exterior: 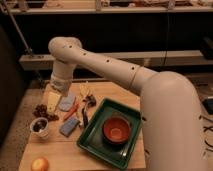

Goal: Place banana in tray

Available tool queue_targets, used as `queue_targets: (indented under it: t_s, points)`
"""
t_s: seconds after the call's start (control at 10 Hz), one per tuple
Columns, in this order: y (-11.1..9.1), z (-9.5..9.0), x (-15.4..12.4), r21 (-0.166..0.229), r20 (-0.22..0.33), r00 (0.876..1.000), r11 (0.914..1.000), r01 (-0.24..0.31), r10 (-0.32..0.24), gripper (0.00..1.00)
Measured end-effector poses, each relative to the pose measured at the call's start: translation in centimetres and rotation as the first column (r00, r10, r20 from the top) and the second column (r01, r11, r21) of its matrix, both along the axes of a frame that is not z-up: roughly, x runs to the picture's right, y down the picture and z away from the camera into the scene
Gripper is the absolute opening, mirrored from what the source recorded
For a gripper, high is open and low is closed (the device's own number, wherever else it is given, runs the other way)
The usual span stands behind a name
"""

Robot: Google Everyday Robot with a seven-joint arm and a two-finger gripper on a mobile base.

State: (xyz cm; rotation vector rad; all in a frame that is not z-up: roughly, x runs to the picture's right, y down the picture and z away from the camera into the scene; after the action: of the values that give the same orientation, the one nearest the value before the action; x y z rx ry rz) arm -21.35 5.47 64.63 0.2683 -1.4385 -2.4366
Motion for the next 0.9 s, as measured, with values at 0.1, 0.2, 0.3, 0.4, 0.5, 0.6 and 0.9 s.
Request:
queue_targets:
  t_s: [0.1, 0.2, 0.3, 0.4, 0.5, 0.6, 0.9]
  points:
    - [0.0, 0.0, 0.0, 0.0, 0.0, 1.0, 1.0, 0.0, 0.0, 0.8]
    - [0.0, 0.0, 0.0, 0.0, 0.0, 1.0, 1.0, 0.0, 0.0, 0.8]
    - [0.0, 0.0, 0.0, 0.0, 0.0, 1.0, 1.0, 0.0, 0.0, 0.8]
    - [0.0, 0.0, 0.0, 0.0, 0.0, 1.0, 1.0, 0.0, 0.0, 0.8]
    - [-0.1, 0.0, 0.0, 0.003, -0.005, 1.0, 1.0, 0.0, 0.0, 0.8]
    - [-0.9, 0.0, 0.7, 0.035, -0.083, 0.996, 0.9992, -0.017, 0.019, 0.8]
    - [-5.4, 0.4, 5.1, 0.279, -0.387, 0.909, 0.9593, -0.044, 0.154, 0.8]
